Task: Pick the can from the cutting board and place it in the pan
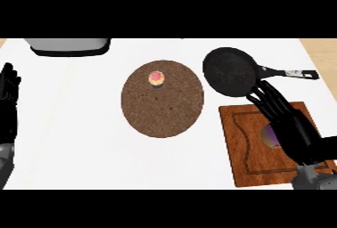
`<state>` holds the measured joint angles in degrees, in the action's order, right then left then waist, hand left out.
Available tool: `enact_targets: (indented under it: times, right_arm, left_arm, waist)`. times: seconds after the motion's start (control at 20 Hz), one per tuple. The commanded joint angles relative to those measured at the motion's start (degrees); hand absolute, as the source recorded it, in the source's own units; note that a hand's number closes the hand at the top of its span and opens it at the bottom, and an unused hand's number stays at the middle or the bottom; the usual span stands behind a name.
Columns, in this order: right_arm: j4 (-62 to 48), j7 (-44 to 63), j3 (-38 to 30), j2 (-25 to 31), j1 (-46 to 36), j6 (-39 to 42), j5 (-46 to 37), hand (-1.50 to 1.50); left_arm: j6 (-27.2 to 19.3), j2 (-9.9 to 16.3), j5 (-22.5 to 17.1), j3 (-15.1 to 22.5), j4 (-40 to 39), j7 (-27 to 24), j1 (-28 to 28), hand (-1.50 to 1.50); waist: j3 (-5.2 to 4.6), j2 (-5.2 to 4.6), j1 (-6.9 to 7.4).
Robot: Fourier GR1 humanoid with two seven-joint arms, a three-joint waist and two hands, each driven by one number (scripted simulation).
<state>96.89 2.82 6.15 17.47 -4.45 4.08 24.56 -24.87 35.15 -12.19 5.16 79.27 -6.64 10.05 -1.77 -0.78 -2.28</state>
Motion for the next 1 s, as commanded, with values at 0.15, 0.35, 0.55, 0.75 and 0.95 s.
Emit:
enact_targets:
  times: [0.15,0.35,0.55,0.75,0.95]
  right_arm:
    - [-7.1,0.9,-4.5,13.0,-2.7,19.9,6.8,1.50]
    - [-12.7,-9.8,-8.4,19.3,-0.8,19.4,-7.3,1.50]
    - [-13.3,-23.3,-18.0,23.3,4.4,15.3,-12.6,-1.50]
    - [-14.7,-28.5,-25.2,32.4,6.9,20.4,-13.0,-1.50]
    - [-15.1,-24.6,-27.5,42.3,6.2,28.9,-12.1,-1.50]
  left_arm:
    - [5.1,-4.4,-3.4,1.7,-0.7,2.6,5.1,0.00]
    - [7.4,-8.8,-6.4,4.5,0.8,4.6,4.7,0.00]
    - [6.4,-10.3,-6.2,5.0,1.9,3.7,1.5,0.00]
    - [9.6,-7.9,-7.5,3.2,0.7,5.8,3.5,0.00]
    - [8.0,-9.3,-6.1,4.6,3.8,7.7,3.4,0.00]
  waist:
    - [1.84,0.43,1.69]
    - [1.91,0.42,0.84]
    - [1.96,0.97,0.29]
    - [1.81,0.89,0.86]
    - [1.74,0.95,1.76]
